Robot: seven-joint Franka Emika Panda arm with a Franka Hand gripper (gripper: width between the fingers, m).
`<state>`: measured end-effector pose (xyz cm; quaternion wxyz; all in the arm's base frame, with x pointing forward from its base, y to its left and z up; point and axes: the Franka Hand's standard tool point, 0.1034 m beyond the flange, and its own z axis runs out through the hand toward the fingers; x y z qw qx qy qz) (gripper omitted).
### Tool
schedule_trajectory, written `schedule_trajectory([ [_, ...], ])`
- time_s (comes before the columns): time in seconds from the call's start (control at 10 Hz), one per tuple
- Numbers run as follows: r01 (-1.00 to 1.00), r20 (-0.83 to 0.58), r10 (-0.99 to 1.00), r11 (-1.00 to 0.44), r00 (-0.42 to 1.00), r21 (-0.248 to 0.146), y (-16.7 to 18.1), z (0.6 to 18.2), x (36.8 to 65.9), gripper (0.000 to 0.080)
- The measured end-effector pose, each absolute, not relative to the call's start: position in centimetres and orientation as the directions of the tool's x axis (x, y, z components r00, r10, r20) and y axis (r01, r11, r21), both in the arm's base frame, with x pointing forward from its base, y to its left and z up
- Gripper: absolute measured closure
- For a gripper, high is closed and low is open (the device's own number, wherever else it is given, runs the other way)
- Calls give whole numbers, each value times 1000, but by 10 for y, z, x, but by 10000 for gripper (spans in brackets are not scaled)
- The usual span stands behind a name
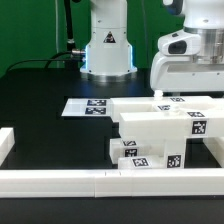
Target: Assemble chair
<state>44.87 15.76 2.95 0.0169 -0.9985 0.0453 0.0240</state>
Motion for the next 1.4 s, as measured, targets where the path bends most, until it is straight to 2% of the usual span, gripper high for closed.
schedule_trajectory([
  [0.7,-107,-55,-106,-994,993,-31,168,28,452,151],
  [1.0,-106,-67,-105,-994,992,-17,171,11,439,151],
  [1.4,-108,-72,-107,-994,992,-10,167,6,431,151],
])
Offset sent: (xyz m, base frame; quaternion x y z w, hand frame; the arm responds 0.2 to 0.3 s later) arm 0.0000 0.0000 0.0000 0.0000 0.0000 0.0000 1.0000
